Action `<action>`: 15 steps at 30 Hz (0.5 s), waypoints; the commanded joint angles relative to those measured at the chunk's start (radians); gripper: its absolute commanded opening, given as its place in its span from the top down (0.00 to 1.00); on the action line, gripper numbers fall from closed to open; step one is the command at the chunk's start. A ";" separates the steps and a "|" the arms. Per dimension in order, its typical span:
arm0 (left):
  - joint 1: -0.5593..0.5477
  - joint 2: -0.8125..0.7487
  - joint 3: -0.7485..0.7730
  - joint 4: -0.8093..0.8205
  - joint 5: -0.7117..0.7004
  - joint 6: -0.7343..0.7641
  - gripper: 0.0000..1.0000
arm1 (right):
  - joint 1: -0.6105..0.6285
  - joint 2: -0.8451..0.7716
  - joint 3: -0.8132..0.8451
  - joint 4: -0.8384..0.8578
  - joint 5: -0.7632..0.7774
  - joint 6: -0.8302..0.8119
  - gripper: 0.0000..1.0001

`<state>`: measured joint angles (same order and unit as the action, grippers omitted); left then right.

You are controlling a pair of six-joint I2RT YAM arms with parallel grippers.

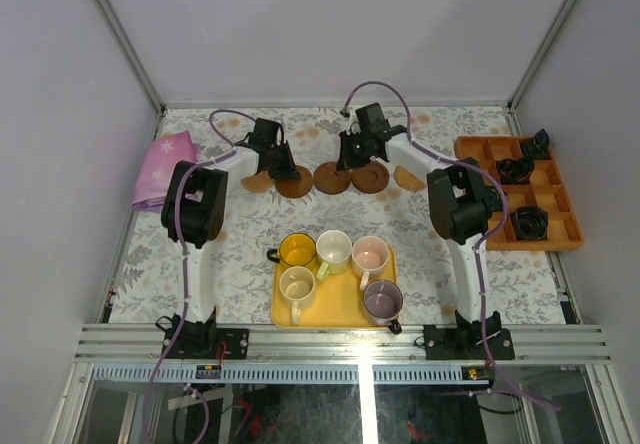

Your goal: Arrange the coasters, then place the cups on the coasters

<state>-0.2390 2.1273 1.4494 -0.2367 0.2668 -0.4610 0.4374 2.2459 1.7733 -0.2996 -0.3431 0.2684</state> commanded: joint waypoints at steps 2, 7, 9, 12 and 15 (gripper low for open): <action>0.013 0.083 0.051 -0.021 -0.041 0.003 0.89 | 0.021 0.023 0.051 0.007 -0.068 -0.017 1.00; 0.024 0.122 0.090 -0.031 -0.040 0.006 0.89 | 0.040 0.044 0.053 -0.001 -0.078 -0.024 1.00; 0.027 0.131 0.102 -0.033 -0.035 0.005 0.89 | 0.045 0.050 0.052 -0.004 -0.074 -0.023 1.00; 0.029 0.130 0.100 -0.035 -0.036 0.008 0.89 | 0.046 0.060 0.053 -0.005 -0.068 -0.023 1.00; 0.030 0.122 0.089 -0.036 -0.041 0.014 0.89 | 0.047 0.078 0.069 -0.013 -0.058 -0.022 1.00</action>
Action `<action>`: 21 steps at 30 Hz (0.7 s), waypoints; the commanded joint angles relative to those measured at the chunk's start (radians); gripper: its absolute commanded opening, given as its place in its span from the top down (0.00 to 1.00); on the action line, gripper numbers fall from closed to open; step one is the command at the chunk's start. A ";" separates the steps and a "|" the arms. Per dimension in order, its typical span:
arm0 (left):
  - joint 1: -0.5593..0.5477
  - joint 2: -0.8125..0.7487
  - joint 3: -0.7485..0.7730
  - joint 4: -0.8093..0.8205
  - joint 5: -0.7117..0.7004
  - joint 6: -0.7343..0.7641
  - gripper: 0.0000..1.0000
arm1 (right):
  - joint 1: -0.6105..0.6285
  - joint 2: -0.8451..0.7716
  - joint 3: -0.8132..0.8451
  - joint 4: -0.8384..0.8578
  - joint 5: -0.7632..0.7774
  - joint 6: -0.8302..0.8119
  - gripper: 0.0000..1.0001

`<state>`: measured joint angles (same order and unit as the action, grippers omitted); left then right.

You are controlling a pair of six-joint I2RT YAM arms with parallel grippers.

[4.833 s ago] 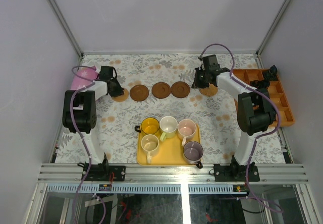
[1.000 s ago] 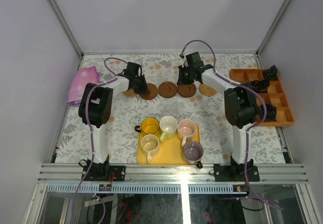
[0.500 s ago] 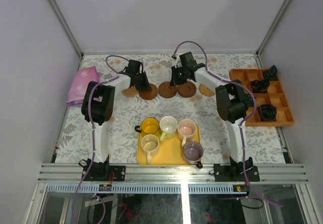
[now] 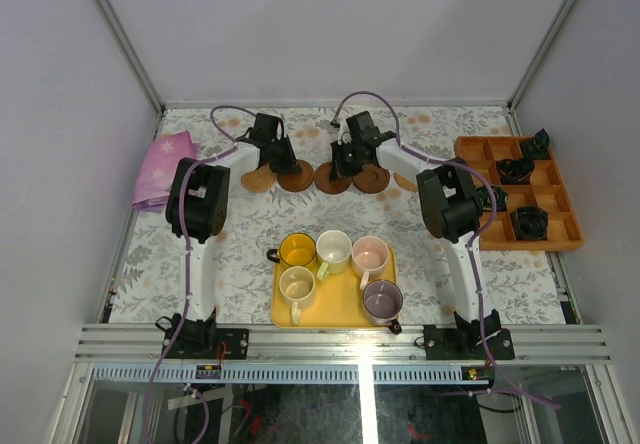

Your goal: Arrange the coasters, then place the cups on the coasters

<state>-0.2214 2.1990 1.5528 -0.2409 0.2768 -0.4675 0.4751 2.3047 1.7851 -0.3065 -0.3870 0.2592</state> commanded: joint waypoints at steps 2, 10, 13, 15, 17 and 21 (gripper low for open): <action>0.019 0.047 -0.021 -0.034 -0.053 0.023 0.89 | 0.009 0.036 0.073 -0.012 -0.012 -0.011 1.00; 0.051 0.032 -0.039 -0.050 -0.063 0.037 0.89 | 0.009 0.133 0.188 -0.048 0.021 -0.004 1.00; 0.064 0.031 -0.043 -0.051 -0.061 0.039 0.89 | 0.008 0.150 0.217 -0.052 0.040 0.000 1.00; 0.071 0.031 -0.045 -0.048 -0.059 0.040 0.89 | 0.008 0.154 0.230 -0.056 0.048 -0.001 1.00; 0.075 0.031 -0.043 -0.045 -0.057 0.041 0.89 | 0.008 0.154 0.240 -0.057 0.052 -0.002 1.00; 0.081 0.038 -0.033 -0.045 -0.056 0.041 0.89 | 0.008 0.159 0.261 -0.059 0.063 -0.002 1.00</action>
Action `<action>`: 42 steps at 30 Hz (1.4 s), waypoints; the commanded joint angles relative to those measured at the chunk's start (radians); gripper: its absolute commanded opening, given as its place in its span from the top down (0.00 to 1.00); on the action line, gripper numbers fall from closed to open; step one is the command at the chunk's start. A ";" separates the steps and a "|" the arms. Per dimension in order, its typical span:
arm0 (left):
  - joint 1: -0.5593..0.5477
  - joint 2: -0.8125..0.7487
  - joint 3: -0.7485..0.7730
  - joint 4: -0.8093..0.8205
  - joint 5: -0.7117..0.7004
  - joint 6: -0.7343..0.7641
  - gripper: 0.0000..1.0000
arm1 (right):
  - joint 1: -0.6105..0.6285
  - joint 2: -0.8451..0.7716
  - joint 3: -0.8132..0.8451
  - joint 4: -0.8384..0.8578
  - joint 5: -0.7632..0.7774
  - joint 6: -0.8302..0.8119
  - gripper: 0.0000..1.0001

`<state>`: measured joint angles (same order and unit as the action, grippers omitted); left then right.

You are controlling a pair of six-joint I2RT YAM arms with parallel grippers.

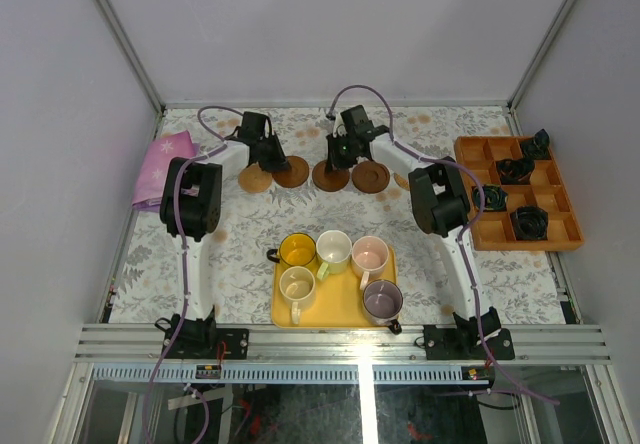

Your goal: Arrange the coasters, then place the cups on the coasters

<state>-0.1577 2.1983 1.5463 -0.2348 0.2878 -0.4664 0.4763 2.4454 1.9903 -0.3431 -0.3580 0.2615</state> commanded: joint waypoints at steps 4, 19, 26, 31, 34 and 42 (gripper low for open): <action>0.021 0.041 -0.018 -0.061 -0.062 0.047 0.89 | 0.008 0.034 0.094 -0.040 0.042 -0.009 1.00; 0.023 -0.039 -0.028 -0.032 0.025 0.028 0.87 | 0.007 -0.023 0.142 -0.040 0.068 -0.036 1.00; 0.033 -0.147 0.063 -0.049 0.034 0.021 0.86 | 0.007 -0.177 0.112 -0.025 0.108 -0.068 1.00; 0.042 -0.241 0.002 -0.056 -0.006 0.038 0.85 | 0.007 -0.315 -0.021 -0.001 0.198 -0.090 1.00; 0.053 -0.289 -0.096 -0.040 -0.037 0.039 0.85 | 0.005 -0.381 -0.137 0.014 0.275 -0.092 1.00; 0.123 -0.356 -0.325 0.036 -0.043 0.017 0.85 | -0.016 -0.498 -0.402 0.026 0.387 -0.062 1.00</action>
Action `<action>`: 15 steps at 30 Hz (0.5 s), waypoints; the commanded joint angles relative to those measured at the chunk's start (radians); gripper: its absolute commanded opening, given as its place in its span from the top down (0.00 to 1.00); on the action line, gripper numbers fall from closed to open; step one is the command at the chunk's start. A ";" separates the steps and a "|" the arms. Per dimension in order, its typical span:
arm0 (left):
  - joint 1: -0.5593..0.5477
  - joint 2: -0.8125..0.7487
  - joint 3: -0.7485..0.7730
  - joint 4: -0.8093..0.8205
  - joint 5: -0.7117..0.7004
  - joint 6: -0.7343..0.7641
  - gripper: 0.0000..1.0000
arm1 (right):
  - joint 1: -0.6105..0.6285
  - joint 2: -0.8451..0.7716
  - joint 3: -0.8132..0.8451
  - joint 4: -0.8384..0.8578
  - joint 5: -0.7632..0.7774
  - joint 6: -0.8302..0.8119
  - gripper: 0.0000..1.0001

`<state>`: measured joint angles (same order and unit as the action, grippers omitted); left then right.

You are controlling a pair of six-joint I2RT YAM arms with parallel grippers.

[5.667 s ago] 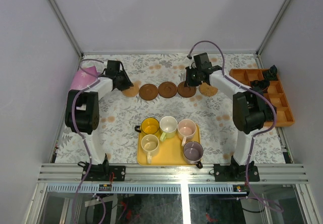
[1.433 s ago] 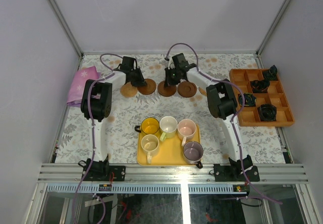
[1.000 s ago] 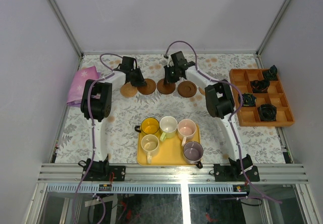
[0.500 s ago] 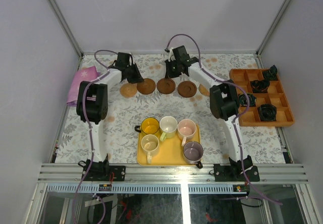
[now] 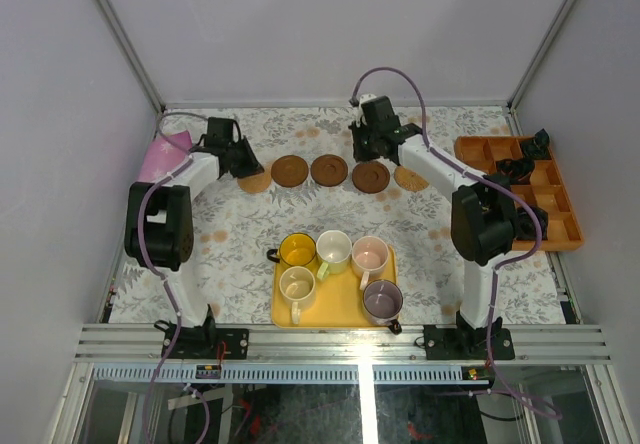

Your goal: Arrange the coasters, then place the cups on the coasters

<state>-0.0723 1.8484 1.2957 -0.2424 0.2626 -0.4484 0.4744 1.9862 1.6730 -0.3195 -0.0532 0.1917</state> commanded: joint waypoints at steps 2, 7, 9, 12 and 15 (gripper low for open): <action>0.045 -0.005 -0.096 0.054 -0.021 -0.003 0.85 | -0.020 -0.046 -0.105 -0.001 0.077 0.012 1.00; 0.051 0.026 -0.099 0.066 -0.032 -0.002 0.85 | -0.025 -0.031 -0.115 -0.010 0.069 0.021 1.00; 0.052 0.044 -0.093 0.075 -0.032 -0.002 0.85 | -0.027 -0.024 -0.120 -0.010 0.068 0.025 1.00; 0.055 0.073 -0.078 0.082 -0.032 -0.003 0.85 | -0.032 -0.006 -0.119 -0.017 0.069 0.035 1.00; 0.058 0.110 -0.060 0.081 -0.032 0.000 0.85 | -0.039 0.007 -0.121 -0.029 0.068 0.046 1.00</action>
<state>-0.0204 1.9129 1.1980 -0.2089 0.2440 -0.4496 0.4484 1.9854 1.5452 -0.3538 -0.0078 0.2165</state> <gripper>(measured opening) 0.148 0.010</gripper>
